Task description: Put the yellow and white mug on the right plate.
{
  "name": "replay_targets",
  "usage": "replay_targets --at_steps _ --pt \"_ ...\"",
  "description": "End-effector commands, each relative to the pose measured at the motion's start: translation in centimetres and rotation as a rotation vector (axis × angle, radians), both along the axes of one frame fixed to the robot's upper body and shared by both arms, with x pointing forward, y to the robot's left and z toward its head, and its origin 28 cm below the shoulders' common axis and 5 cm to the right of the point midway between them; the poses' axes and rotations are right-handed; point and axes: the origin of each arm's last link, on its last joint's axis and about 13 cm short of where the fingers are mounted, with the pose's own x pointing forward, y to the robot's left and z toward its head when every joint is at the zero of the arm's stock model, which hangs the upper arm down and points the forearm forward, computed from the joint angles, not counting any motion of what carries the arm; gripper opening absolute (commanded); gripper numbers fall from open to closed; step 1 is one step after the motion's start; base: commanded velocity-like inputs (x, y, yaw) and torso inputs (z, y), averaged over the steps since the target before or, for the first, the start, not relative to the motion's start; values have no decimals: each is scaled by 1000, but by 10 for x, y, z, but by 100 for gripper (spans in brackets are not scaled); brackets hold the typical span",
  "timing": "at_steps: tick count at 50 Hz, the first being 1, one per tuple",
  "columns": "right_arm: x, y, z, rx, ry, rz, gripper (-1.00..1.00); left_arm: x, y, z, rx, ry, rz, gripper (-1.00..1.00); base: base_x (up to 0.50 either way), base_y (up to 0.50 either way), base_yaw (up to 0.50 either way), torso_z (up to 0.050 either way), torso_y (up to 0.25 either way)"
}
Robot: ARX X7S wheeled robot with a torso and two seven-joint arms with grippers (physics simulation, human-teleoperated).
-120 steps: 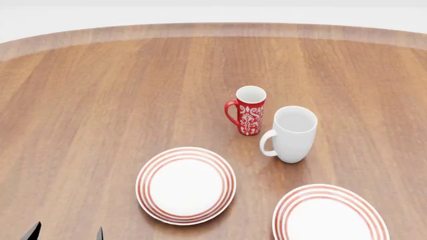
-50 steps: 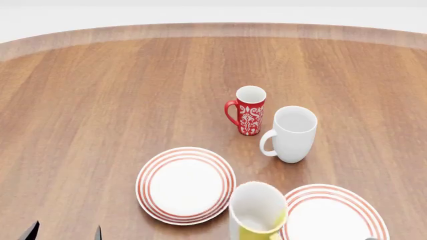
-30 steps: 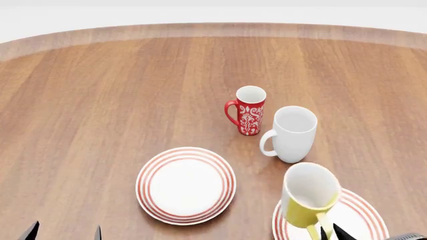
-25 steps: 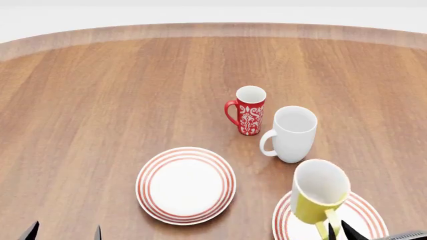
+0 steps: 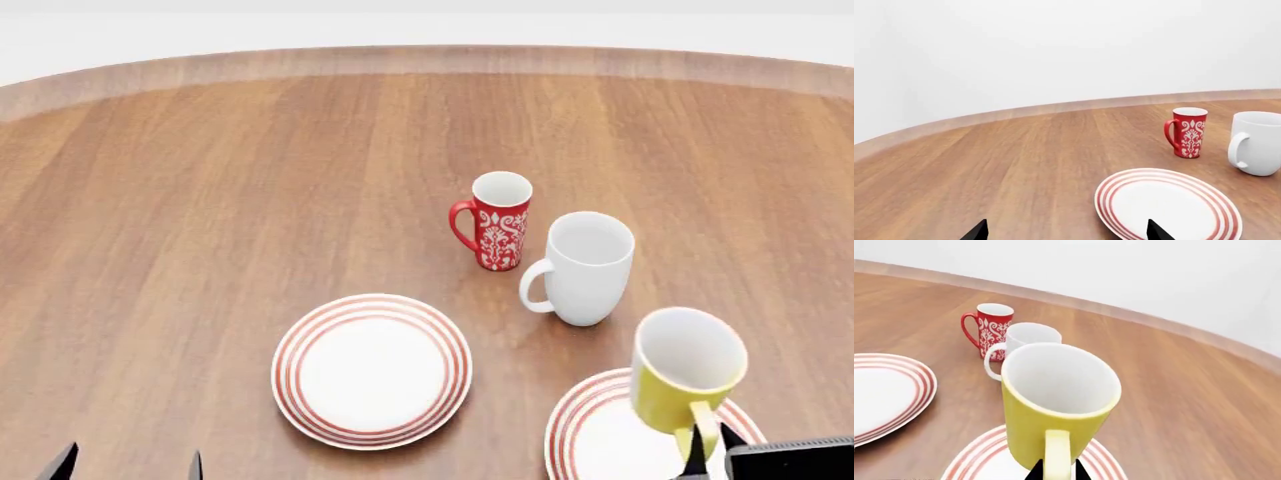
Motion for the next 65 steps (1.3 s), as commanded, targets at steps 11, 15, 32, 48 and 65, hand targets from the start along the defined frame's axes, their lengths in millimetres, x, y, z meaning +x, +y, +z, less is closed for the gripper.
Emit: replay_targets --at_steps 11,15,32,48,65 --pt "14 5 -4 -12 33 -24 -100 2 -1 1 2 -17 -3 100 0 0 0 0 0" --pt "16 7 -7 -13 41 -13 -100 2 -1 1 2 -17 -4 100 0 0 0 0 0" --pt "21 11 -23 -17 90 6 -100 2 0 1 2 -19 -2 100 0 0 0 0 1" --pt "15 8 -34 -15 120 -9 -100 2 -1 1 2 -19 -3 100 0 0 0 0 0" --pt "12 7 -42 -7 137 -17 -100 2 -1 0 3 -18 -3 100 0 0 0 0 1"
